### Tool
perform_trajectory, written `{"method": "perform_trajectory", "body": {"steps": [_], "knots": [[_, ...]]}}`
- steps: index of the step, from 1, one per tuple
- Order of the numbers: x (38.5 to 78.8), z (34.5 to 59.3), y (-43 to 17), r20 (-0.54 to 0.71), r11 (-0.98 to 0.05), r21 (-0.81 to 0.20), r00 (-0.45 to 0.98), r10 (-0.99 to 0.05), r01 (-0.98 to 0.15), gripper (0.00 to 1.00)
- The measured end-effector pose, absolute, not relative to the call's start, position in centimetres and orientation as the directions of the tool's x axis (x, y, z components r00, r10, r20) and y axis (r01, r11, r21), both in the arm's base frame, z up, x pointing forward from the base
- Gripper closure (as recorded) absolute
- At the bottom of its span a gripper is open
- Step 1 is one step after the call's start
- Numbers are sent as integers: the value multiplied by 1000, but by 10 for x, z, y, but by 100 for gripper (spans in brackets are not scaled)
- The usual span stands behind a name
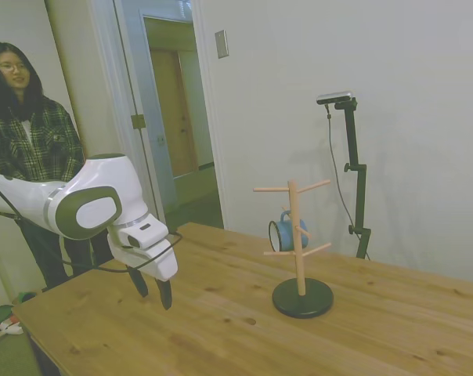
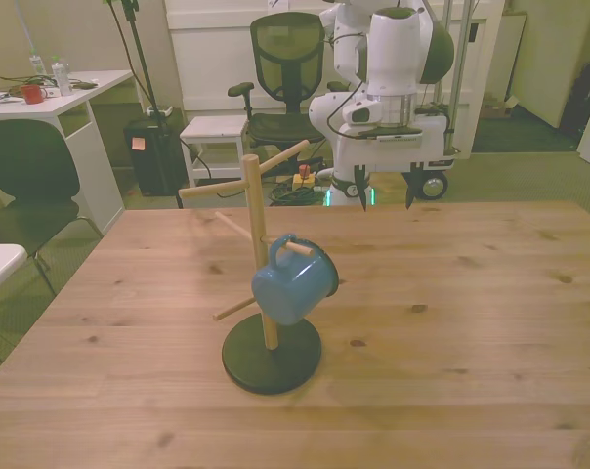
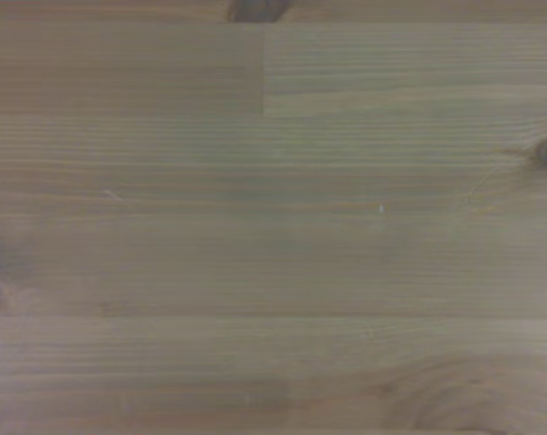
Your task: Unload the mug
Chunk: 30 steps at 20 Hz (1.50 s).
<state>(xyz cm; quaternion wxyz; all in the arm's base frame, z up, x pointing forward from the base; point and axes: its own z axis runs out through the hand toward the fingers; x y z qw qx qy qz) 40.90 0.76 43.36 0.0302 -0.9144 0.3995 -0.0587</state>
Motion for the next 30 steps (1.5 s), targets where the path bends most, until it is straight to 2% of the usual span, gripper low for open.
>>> {"method": "perform_trajectory", "body": {"steps": [4, 8, 15, 19, 25, 30], "knots": [[417, 437, 2, 121, -685, -135, 674, -728, -716, 0], [445, 443, -10, 157, -670, -169, 651, -743, -723, 0], [535, 456, 2, 294, -611, -230, 544, -786, -758, 0], [583, 467, 14, 391, -521, -242, 409, -824, -819, 0], [602, 472, 38, 484, -519, -259, 355, -800, -815, 0], [625, 459, 44, 556, -495, -279, 281, -782, -823, 0]]}}
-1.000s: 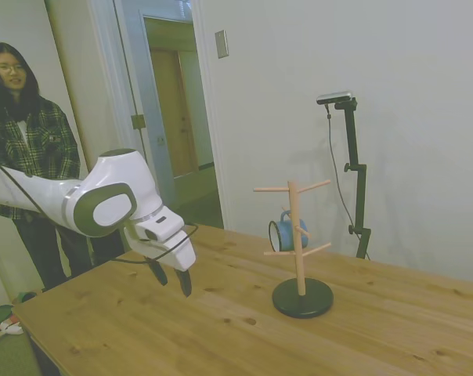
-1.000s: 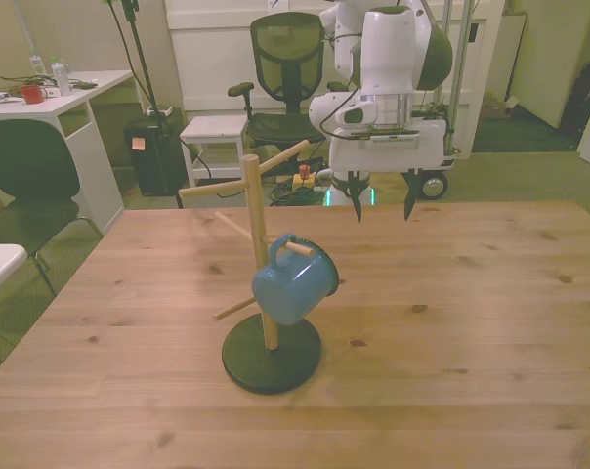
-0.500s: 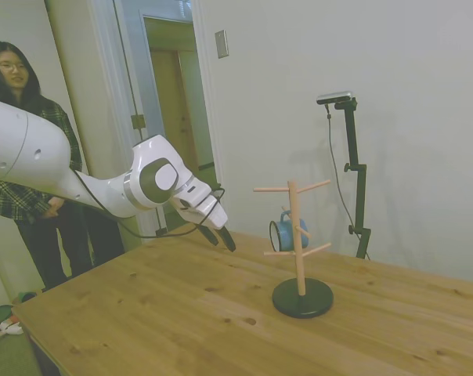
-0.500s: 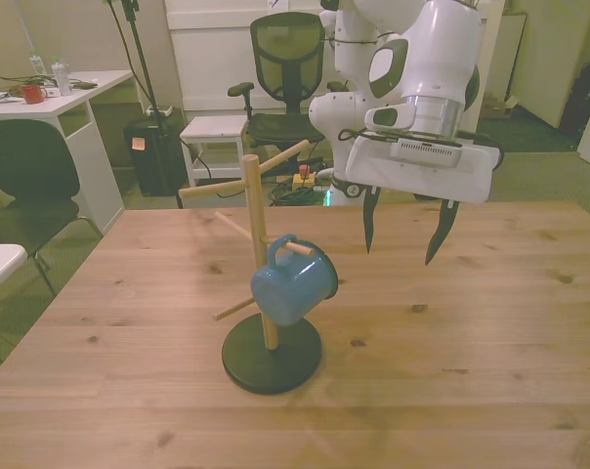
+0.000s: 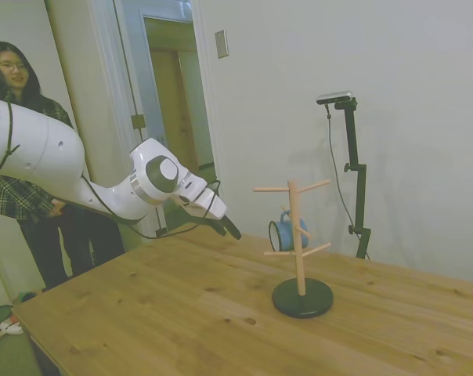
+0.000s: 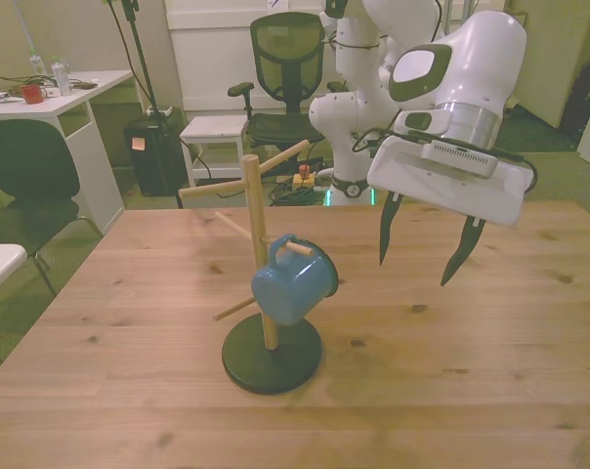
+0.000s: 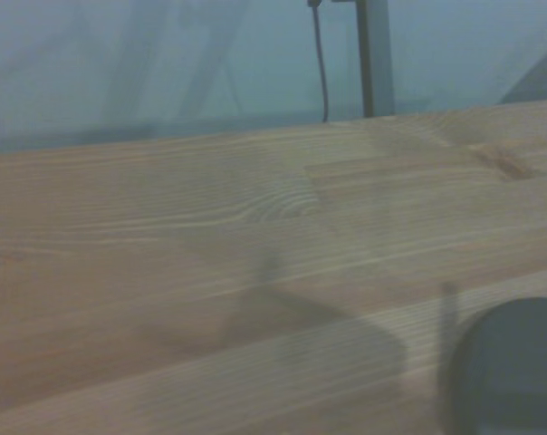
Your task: Unload the mug
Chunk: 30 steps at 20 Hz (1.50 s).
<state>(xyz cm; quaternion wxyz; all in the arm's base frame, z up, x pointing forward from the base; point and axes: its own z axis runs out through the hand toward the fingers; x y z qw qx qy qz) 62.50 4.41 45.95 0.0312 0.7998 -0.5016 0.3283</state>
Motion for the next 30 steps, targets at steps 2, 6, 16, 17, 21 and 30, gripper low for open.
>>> {"method": "perform_trajectory", "body": {"steps": [2, 6, 16, 17, 21, 30], "knots": [[631, 456, 41, 586, -482, -296, 242, -774, -825, 0], [632, 457, 42, 648, -470, -336, 162, -745, -816, 0], [637, 450, 38, 696, -432, -340, 86, -713, -835, 0], [640, 451, 38, 701, -435, -342, 81, -708, -833, 0], [653, 446, 42, 728, -438, -350, 54, -684, -828, 0], [654, 437, 38, 783, -409, -365, -39, -621, -836, 0]]}}
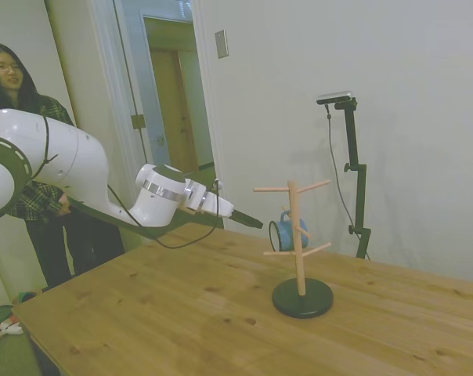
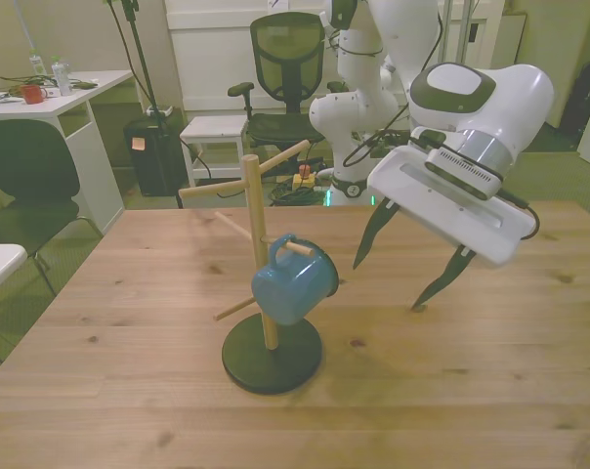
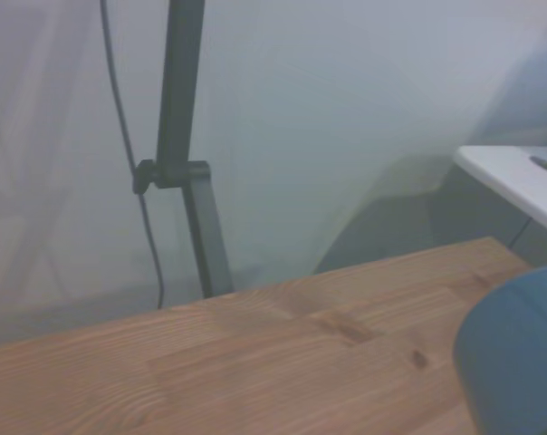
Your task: Unload the mug
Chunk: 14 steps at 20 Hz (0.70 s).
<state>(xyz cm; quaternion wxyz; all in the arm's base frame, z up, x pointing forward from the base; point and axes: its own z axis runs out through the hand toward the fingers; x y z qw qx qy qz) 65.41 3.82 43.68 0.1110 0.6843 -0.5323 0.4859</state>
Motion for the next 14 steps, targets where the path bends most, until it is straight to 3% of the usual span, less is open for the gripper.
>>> {"method": "perform_trajectory", "body": {"steps": [14], "knots": [[653, 425, -18, 800, -348, -377, -113, -589, -858, 0]]}}
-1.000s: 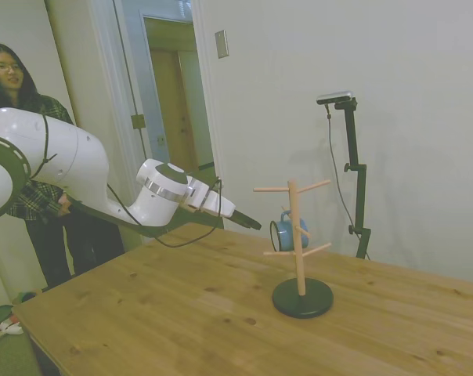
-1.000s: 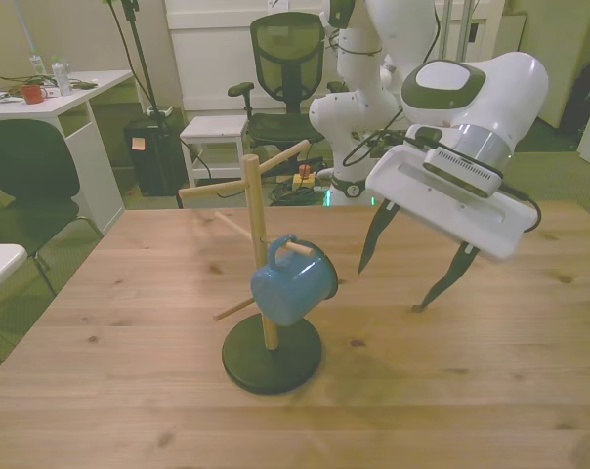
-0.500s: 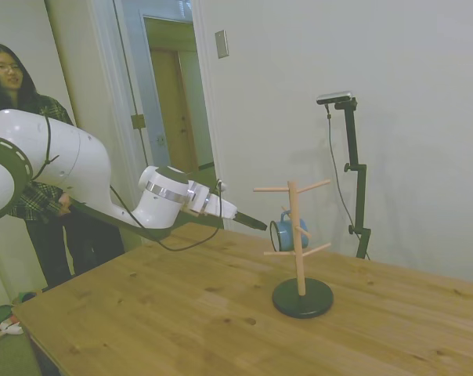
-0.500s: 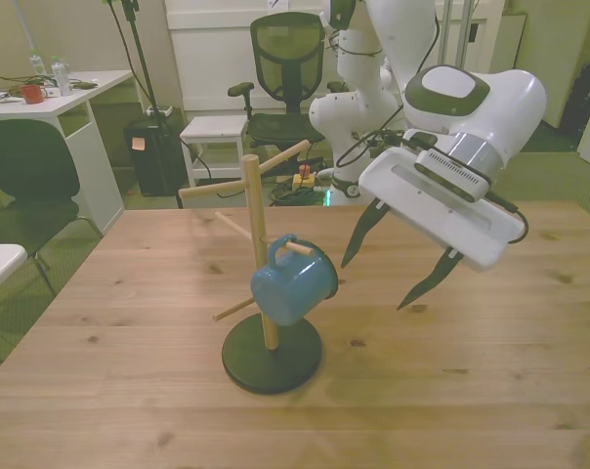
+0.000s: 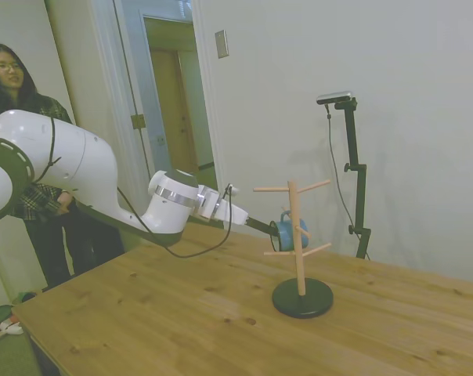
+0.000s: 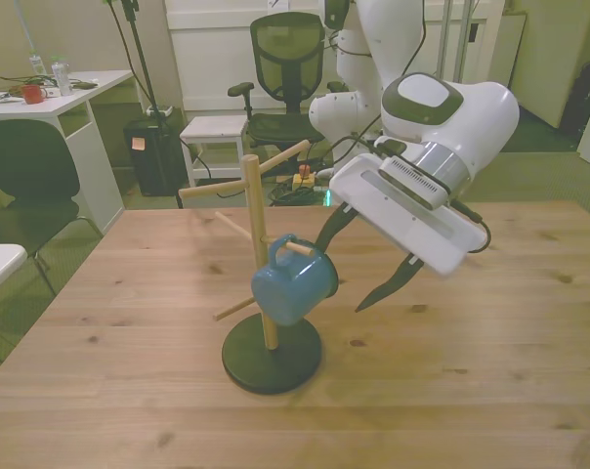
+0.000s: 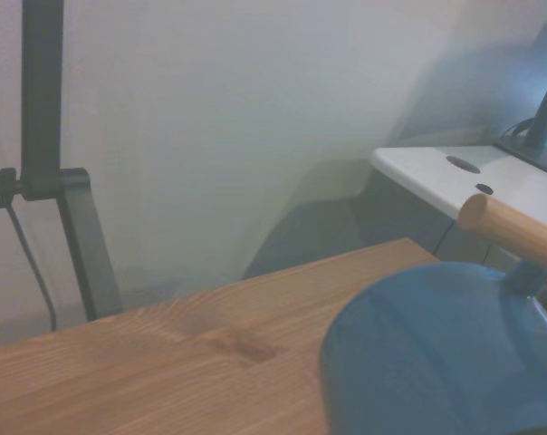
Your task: Unload the mug
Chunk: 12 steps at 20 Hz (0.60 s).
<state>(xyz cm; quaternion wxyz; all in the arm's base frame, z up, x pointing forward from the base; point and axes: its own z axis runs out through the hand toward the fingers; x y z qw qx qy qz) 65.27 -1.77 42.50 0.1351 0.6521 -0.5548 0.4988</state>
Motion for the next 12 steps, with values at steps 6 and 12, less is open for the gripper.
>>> {"method": "perform_trajectory", "body": {"steps": [6, 12], "knots": [[655, 425, -40, 801, -322, -387, -142, -581, -864, 100], [658, 424, -46, 800, -316, -389, -147, -582, -865, 100]]}}
